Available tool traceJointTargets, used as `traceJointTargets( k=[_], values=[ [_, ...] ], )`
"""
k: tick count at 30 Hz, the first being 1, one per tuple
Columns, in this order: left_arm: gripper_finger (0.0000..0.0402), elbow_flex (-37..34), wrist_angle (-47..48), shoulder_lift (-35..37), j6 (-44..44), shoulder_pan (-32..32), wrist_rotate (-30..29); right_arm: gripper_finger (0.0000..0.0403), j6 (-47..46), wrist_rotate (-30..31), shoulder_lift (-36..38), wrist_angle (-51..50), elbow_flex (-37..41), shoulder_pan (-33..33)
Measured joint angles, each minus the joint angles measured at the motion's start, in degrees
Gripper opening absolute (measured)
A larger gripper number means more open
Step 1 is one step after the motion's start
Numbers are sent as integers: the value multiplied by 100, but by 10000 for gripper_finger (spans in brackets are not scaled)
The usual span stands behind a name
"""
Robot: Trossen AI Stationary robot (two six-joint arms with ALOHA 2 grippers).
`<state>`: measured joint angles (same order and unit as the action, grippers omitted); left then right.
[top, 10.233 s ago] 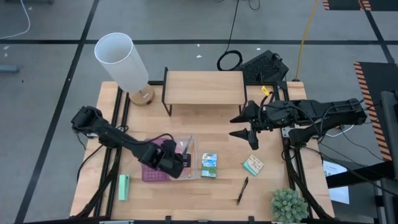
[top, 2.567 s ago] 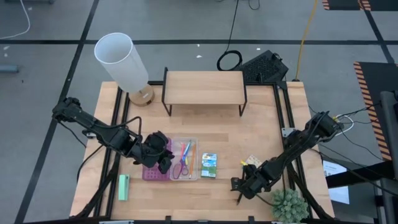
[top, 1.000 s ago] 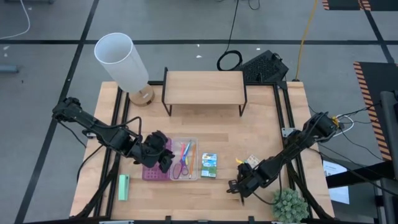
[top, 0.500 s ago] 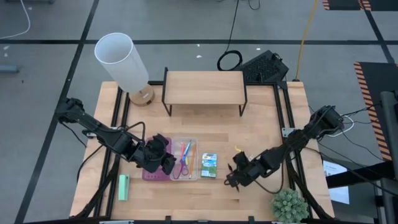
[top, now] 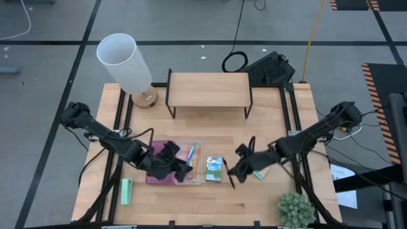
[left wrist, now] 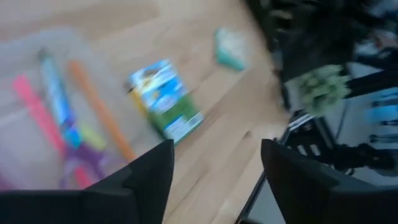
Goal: Pack school essentials
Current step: Put the black pen into the violet supply box
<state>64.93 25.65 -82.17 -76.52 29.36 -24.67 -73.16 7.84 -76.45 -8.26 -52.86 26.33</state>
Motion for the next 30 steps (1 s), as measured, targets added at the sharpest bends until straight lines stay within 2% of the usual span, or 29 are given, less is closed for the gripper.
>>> traceJointTargets(
  k=[2, 7, 11, 14, 18, 24, 30],
  values=[
    [253, 0, -455, -48, 449, 0, -259, 22, 46, 29, 192, 111, 0, -149],
    [279, 0, -1683, -187, 1768, 13, -1376, 22, 271, 289, 612, 353, 0, -489],
    [309, 0, -2562, -305, 2839, -102, -1812, 22, 588, 303, 828, 756, 0, -868],
    [327, 6, -2947, -393, 3178, -279, -1848, 22, 775, 290, 906, 1079, 0, -1140],
    [329, 104, -2889, -530, 3163, -501, -1854, 22, 1128, 244, 1004, 1533, 0, -1432],
    [302, 165, -3530, -638, 3334, -913, -1316, 22, 1724, 60, 1045, 1805, 0, -1745],
    [273, 165, -3654, -725, 3427, -1231, -849, 22, 2308, -59, 1043, 1798, 0, -1995]
  ],
)
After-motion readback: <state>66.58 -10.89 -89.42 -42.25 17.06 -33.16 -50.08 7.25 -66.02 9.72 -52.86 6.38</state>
